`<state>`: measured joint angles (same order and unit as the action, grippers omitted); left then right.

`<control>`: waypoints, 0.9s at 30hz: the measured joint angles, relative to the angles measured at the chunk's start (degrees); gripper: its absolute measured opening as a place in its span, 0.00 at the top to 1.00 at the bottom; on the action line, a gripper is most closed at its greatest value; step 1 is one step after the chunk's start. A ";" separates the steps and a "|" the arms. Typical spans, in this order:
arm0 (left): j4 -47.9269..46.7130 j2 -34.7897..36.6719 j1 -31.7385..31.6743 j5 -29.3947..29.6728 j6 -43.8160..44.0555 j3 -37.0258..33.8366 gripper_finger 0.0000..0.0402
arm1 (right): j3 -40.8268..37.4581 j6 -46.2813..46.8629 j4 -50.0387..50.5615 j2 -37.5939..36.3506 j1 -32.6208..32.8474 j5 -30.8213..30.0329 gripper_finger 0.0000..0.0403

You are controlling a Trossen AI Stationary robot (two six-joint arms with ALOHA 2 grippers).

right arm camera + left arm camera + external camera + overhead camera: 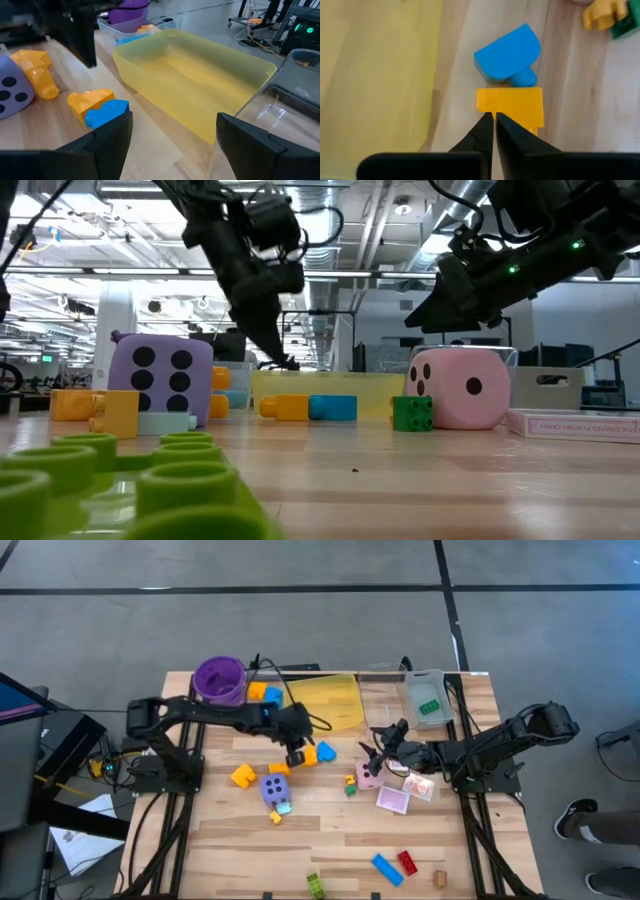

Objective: Pick & Place Toys
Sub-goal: Adjust the yellow transparent bin

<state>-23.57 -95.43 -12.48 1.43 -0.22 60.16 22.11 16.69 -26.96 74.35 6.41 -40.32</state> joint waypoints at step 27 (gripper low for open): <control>14.48 -7.35 -7.81 11.69 0.01 0.00 1.00 | 0.00 -0.14 1.29 -0.02 0.35 0.04 0.30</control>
<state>-9.09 -102.78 -20.29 13.13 -0.21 60.16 22.11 16.55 -25.67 74.32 6.76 -40.27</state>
